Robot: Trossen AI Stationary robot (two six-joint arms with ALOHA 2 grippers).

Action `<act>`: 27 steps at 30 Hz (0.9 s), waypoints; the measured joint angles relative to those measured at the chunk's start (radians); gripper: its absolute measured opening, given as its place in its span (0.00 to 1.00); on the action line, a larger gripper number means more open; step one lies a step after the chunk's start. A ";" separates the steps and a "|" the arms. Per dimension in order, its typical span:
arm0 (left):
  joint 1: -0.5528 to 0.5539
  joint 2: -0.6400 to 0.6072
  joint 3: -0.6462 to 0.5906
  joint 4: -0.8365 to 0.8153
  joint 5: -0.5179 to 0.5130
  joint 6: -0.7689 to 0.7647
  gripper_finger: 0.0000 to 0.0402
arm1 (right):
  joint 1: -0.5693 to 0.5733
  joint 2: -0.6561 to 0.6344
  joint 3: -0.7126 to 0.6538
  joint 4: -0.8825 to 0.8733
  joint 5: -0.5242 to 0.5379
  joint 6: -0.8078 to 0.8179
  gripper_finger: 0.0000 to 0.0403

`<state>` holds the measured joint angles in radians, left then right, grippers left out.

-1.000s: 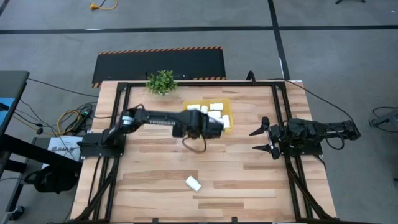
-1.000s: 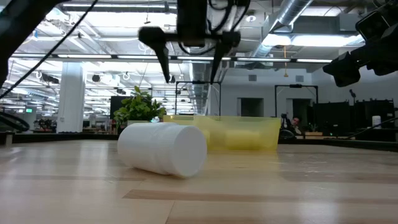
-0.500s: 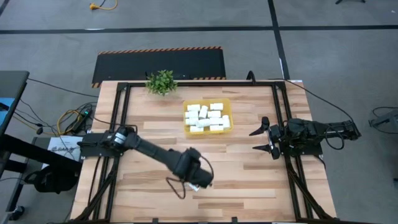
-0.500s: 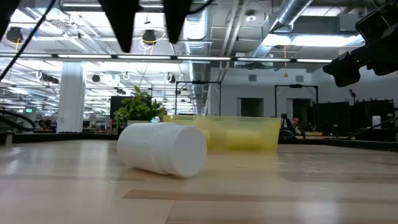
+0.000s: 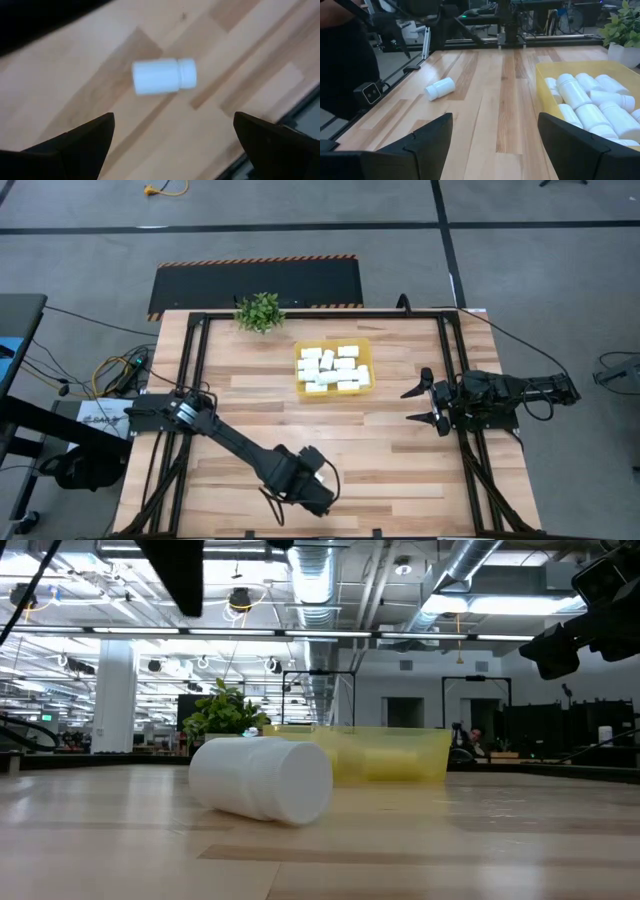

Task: Pick and place pill bottles into a basket
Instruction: Put the white pill bottle into the yellow bin

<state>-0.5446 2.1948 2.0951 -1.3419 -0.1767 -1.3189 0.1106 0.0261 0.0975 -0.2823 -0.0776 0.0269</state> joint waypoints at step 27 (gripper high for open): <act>0.017 -0.001 -0.104 0.064 0.070 -0.041 1.00 | 0.000 0.000 0.000 0.000 0.000 0.000 0.71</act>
<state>-0.5275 2.1937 1.9910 -1.2779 -0.1064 -1.3594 0.1106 0.0260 0.0973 -0.2821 -0.0778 0.0269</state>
